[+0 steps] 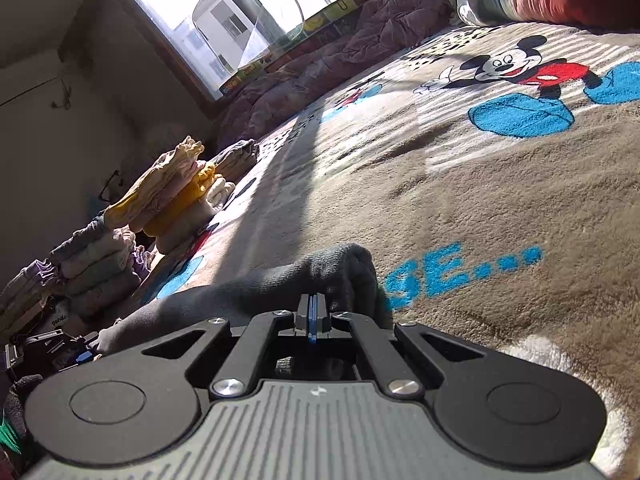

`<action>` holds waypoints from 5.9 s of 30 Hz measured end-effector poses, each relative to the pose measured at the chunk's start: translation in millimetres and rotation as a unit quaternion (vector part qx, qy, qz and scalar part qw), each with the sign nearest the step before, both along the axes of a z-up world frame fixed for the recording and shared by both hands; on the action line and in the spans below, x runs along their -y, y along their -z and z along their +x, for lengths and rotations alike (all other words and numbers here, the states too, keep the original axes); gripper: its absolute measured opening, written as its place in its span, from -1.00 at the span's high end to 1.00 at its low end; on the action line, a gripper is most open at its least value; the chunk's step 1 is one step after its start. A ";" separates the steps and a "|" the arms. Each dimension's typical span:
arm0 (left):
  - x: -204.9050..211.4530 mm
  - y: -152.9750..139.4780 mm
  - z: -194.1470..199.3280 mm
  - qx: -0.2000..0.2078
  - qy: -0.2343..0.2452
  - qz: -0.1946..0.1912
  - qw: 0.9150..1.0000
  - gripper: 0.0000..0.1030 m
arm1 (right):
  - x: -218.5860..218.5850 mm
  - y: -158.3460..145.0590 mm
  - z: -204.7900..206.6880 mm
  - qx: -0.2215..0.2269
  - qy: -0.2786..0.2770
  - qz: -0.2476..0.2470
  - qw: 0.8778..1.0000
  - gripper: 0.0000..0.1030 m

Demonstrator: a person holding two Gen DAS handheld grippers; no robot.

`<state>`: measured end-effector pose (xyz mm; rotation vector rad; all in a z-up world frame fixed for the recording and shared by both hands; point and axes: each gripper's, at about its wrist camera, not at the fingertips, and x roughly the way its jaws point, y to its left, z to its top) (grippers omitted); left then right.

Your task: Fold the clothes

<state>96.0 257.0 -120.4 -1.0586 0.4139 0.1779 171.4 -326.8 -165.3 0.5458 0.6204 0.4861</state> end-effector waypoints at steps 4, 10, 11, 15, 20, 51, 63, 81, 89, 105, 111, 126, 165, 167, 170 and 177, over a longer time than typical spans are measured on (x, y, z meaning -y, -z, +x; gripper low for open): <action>12.7 -62.6 19.2 0.110 0.076 0.033 0.990 0.96 | 0.2 0.9 0.2 0.000 -0.001 0.001 1.000 1.00; -13.6 -27.7 25.9 -0.042 0.077 0.060 0.994 0.96 | 5.2 2.6 1.1 -0.007 -0.006 0.016 1.000 1.00; -21.1 -7.3 23.9 -0.069 0.072 0.042 0.994 0.96 | 5.9 2.8 2.0 -0.010 -0.008 0.019 1.000 1.00; -28.2 17.7 5.0 -0.044 0.067 0.001 0.997 0.96 | 5.7 2.0 1.4 -0.013 -0.009 0.017 1.000 1.00; -31.5 3.3 -10.4 -0.028 0.093 0.012 0.995 0.95 | 5.2 -0.1 0.0 -0.008 -0.014 0.004 1.000 1.00; 12.9 -37.5 42.3 -0.004 0.152 0.440 0.885 0.90 | -74.1 -22.9 -23.9 0.045 -0.147 -0.131 0.979 0.51; 29.6 -48.5 22.4 0.018 0.236 0.360 0.903 0.51 | -73.7 -33.5 -36.8 0.077 -0.154 -0.141 0.975 0.45; 127.5 -36.7 28.7 0.074 0.370 0.355 0.855 0.25 | -228.9 -36.0 -94.3 0.308 -0.261 -0.418 0.814 0.39; 95.1 -21.0 29.5 0.051 0.357 0.298 0.884 0.28 | -288.9 -22.6 -106.9 0.355 -0.276 -0.504 0.737 0.39; 78.3 -16.8 30.3 0.045 0.373 0.282 0.883 0.28 | -294.4 -46.7 -95.1 0.262 -0.300 -0.437 0.807 0.48; 72.2 -15.9 28.9 0.040 0.366 0.276 0.888 0.28 | -304.8 -51.5 -87.6 0.249 -0.286 -0.417 0.826 0.50; 69.3 -21.7 24.2 0.056 0.377 0.271 0.884 0.28 | -307.1 -50.3 -88.8 0.263 -0.311 -0.481 0.776 0.89; 154.6 -81.1 100.1 -0.033 0.562 0.513 0.648 0.90 | -276.4 -35.8 -108.8 0.272 -0.293 -0.386 0.831 0.87; 159.0 -89.3 101.8 -0.021 0.544 0.538 0.644 0.90 | -274.0 -48.5 -103.7 0.280 -0.280 -0.362 0.844 0.87; 160.6 -81.3 113.0 -0.037 0.536 0.551 0.639 0.90 | -281.2 -52.9 -89.4 0.270 -0.280 -0.345 0.854 0.87; 157.2 -25.1 130.8 -0.090 0.528 0.539 0.650 0.87 | -294.9 -32.3 -71.1 0.220 -0.295 -0.348 0.862 0.87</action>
